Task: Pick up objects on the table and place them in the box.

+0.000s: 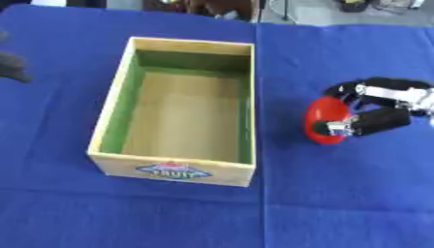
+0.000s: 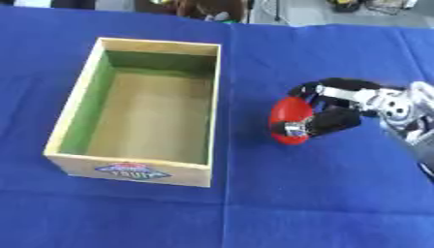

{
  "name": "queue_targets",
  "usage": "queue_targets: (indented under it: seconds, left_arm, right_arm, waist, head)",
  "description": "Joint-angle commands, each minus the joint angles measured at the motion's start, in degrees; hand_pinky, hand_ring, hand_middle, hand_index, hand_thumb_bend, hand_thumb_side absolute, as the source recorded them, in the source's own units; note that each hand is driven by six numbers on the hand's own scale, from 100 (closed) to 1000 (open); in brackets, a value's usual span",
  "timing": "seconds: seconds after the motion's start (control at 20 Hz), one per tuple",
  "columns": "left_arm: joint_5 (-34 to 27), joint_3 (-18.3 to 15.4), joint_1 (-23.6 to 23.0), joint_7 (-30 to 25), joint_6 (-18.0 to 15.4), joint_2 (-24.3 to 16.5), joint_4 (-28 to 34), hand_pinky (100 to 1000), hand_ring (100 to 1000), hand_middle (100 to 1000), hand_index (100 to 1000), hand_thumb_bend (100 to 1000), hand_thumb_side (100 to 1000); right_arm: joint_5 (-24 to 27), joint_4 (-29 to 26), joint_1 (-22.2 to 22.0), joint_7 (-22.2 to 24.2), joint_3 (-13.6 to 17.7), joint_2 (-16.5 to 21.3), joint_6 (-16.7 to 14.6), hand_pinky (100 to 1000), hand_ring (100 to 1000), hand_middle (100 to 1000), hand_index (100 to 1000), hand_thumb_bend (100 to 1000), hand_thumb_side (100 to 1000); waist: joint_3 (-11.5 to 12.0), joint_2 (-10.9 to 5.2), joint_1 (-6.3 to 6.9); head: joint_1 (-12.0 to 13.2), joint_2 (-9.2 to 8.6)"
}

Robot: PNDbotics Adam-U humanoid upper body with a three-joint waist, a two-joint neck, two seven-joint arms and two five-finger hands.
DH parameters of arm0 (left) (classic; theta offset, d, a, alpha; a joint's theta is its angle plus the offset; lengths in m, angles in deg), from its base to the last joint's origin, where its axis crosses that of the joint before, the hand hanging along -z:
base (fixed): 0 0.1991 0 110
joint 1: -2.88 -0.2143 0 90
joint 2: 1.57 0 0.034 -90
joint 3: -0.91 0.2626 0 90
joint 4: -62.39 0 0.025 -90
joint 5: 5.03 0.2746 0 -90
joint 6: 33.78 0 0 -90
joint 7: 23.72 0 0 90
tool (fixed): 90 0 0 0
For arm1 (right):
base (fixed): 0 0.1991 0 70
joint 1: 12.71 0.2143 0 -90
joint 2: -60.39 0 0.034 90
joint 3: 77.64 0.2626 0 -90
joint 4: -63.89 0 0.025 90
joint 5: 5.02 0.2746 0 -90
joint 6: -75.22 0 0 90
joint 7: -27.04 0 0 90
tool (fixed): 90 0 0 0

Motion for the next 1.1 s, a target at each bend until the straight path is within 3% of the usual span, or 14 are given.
queue_targets:
  seconds: [0.05, 0.65, 0.9, 1.1]
  left_arm:
    - [-0.3, 0.0, 0.6, -0.2, 0.0, -0.6, 1.0, 497, 551, 644, 859, 100, 941]
    - [-0.3, 0.1, 0.6, -0.2, 0.1, -0.6, 1.0, 497, 551, 644, 858, 100, 934]
    - [-0.3, 0.0, 0.7, -0.2, 0.2, -0.6, 1.0, 498, 551, 645, 857, 100, 927]
    - [-0.4, 0.0, 0.7, -0.2, 0.2, -0.5, 1.0, 498, 552, 645, 856, 100, 921]
  right_arm:
    - [1.0, 0.2, 0.5, -0.1, 0.3, 0.9, 0.3, 819, 833, 833, 992, 486, 749]
    - [1.4, 1.7, 1.0, 0.0, -0.5, 0.3, 0.1, 743, 729, 753, 933, 468, 699]
    - [0.2, 2.4, 1.1, -0.9, -0.8, 0.0, 0.0, 632, 599, 623, 811, 391, 597]
    - [-0.2, 2.9, 1.1, -2.1, -0.8, -0.1, -0.3, 520, 501, 580, 785, 354, 517]
  waist:
    - [0.1, -1.09, 0.02]
    - [0.3, -0.85, -0.06]
    - [0.5, -0.82, -0.07]
    - [0.4, -0.81, -0.13]
  head:
    - [0.1, -0.49]
    - [0.2, -0.43]
    - [0.2, -0.44]
    - [0.2, -0.41]
